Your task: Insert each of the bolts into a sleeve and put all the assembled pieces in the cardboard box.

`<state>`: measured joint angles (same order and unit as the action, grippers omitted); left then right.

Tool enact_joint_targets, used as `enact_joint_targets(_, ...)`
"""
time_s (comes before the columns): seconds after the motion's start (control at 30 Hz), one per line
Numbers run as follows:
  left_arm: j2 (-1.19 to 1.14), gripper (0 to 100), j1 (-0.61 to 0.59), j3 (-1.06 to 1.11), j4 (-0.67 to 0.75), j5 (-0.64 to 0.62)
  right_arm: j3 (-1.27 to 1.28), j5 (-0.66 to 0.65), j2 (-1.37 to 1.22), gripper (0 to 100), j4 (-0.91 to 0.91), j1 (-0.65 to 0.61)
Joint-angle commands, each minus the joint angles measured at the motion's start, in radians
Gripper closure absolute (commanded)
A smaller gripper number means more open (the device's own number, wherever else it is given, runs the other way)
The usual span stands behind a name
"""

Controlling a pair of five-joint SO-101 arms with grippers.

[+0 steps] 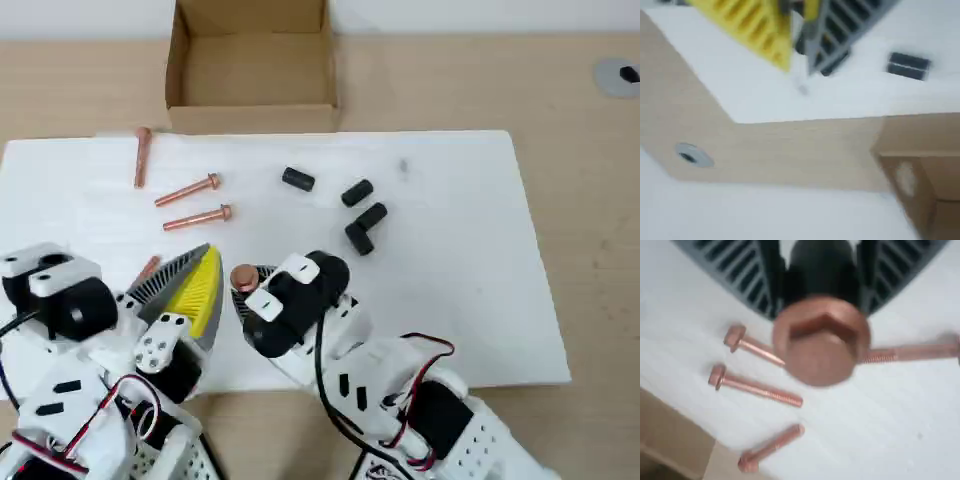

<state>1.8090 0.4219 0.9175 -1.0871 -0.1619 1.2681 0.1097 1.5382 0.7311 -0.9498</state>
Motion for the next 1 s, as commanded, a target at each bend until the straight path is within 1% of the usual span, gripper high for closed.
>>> enact_joint_targets(0.0, -0.007, 91, -0.203, -0.032, 0.017, 0.014, -0.085, 0.032, 0.008, 98.9, -0.023, 0.048)
enact_joint_targets(0.1, -0.01, 90, -0.44, -0.026, 0.0, 0.021, -0.168, 0.035, -0.056, 98.9, -0.023, 0.15)
enact_joint_targets(0.17, -0.01, 90, -0.571, 0.008, -0.018, 0.034, -0.257, 0.037, -0.156, 98.9, -0.025, 0.217)
enact_joint_targets(0.2, -0.01, 90, -0.624, 0.032, -0.031, 0.06, -0.311, 0.046, -0.216, 98.9, -0.028, 0.249)
enact_joint_targets(0.27, -0.008, 90, -0.717, 0.086, -0.057, 0.132, -0.455, 0.094, -0.346, 98.9, -0.026, 0.305)
enact_joint_targets(0.4, -0.004, 90, -0.841, 0.169, -0.084, 0.224, -0.753, 0.114, -0.647, 98.9, -0.026, 0.369)
enact_joint_targets(0.47, -0.002, 90, -0.864, 0.184, -0.086, 0.255, -0.886, 0.114, -0.805, 98.9, -0.031, 0.407)
enact_joint_targets(0.67, -0.001, 90, -0.873, 0.193, -0.087, 0.296, -1.279, 0.115, -1.305, 98.9, -0.071, 0.521)
enact_joint_targets(0.97, -0.001, 90, -0.868, 0.27, -0.086, 0.304, -1.945, 0.115, -1.992, 98.9, -0.089, 0.598)
